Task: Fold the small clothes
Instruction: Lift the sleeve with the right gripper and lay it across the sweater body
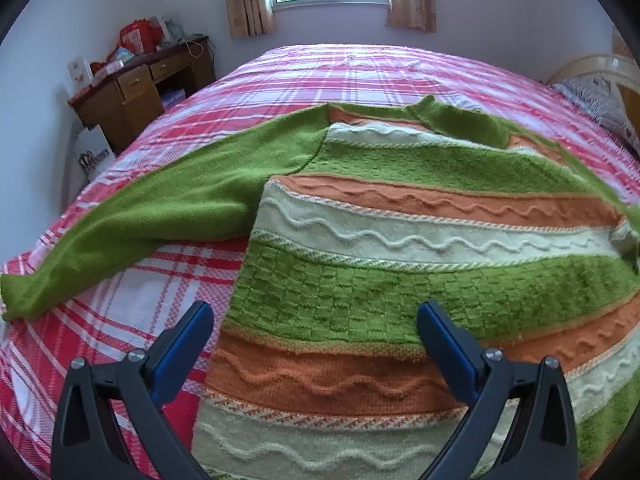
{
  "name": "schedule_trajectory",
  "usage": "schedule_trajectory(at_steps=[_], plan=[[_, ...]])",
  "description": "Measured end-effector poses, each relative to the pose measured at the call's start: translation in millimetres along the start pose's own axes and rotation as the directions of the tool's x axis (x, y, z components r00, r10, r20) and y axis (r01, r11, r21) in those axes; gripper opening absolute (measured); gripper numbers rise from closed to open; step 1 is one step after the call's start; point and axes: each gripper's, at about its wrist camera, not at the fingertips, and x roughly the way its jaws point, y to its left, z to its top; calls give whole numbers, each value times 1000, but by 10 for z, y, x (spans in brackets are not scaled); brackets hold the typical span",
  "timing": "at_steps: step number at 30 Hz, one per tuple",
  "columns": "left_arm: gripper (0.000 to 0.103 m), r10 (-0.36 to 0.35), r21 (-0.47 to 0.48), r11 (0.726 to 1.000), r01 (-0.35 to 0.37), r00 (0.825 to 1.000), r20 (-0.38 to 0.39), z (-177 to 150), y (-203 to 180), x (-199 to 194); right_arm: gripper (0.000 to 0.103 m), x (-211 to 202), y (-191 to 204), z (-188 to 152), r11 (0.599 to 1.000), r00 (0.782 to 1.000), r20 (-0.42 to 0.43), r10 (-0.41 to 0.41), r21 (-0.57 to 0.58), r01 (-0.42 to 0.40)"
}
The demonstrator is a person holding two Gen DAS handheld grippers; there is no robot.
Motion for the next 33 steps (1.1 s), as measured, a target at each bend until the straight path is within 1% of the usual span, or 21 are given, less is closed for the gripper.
schedule_trajectory(at_steps=[2,5,10,16,19,24,27,29,33], plan=[[103,-26,-15,1000,26,1000,12,0,31,-21,10,-102,90,89,1000,1000,22,12,-13,-11],[103,-36,-55,998,39,998,57,-24,85,-87,10,-286,288,214,999,997,63,34,-42,-31],[103,-60,-66,996,64,996,66,-27,103,-82,10,-589,730,408,992,990,117,80,-104,-68],[103,-94,-94,990,101,993,77,-51,175,-91,10,-1007,1442,666,971,969,187,160,-207,-120],[103,-108,-108,987,117,990,85,-60,203,-99,10,-1147,1785,723,956,959,205,194,-257,-139],[103,-127,-119,983,138,988,92,-63,227,-96,10,-1290,2468,718,917,939,206,275,-349,-192],[103,-148,-133,978,159,985,85,-69,264,-75,10,-1345,2889,635,883,924,194,331,-409,-231],[103,-161,-145,974,172,984,81,-75,288,-67,10,-1376,3197,530,851,909,174,378,-453,-267],[103,-180,-156,969,190,981,78,-77,310,-46,10,-1378,3691,237,790,887,134,443,-526,-315]])
